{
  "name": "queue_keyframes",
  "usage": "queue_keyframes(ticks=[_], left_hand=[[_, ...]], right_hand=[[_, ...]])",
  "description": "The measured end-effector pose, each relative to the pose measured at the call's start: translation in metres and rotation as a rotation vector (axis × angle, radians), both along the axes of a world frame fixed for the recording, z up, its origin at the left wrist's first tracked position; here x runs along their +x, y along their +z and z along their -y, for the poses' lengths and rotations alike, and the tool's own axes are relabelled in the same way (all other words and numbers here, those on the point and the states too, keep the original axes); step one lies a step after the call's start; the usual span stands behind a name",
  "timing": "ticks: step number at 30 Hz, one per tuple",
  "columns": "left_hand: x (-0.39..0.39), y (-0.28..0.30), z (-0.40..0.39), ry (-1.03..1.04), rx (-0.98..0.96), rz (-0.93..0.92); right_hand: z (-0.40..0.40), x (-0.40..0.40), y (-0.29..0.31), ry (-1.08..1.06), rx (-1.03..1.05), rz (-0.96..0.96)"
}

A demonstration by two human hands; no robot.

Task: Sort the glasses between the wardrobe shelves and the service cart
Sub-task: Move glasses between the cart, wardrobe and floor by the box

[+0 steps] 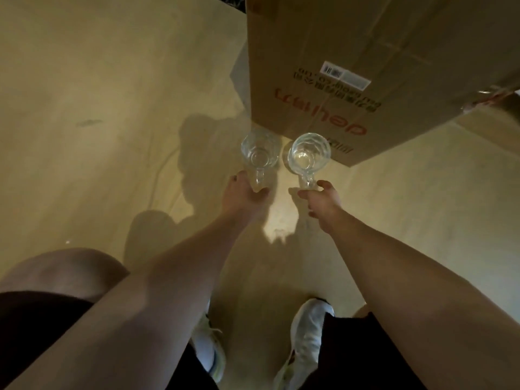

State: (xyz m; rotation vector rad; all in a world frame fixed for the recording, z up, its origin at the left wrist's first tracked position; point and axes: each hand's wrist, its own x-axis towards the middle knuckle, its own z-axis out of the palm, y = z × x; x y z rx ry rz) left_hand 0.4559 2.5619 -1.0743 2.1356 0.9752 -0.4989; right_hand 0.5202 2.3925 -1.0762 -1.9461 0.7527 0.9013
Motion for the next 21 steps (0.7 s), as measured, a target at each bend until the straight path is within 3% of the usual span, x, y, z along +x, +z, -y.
queue_keyframes(ticks=[7,12,15,21], left_hand=[[0.022,-0.025,-0.002,0.221,-0.067,0.021],[0.028,-0.031,-0.002,0.283,-0.163,0.02],[0.028,-0.033,0.007,0.421,-0.359,0.056],[0.027,-0.032,0.011,0.543,-0.516,0.149]], right_hand=[[-0.002,0.005,-0.026,-0.236,0.302,-0.092],[-0.004,0.012,-0.028,-0.221,0.328,-0.115],[-0.014,0.012,-0.03,-0.255,0.328,-0.118],[-0.021,0.008,-0.036,-0.249,0.273,-0.123]])
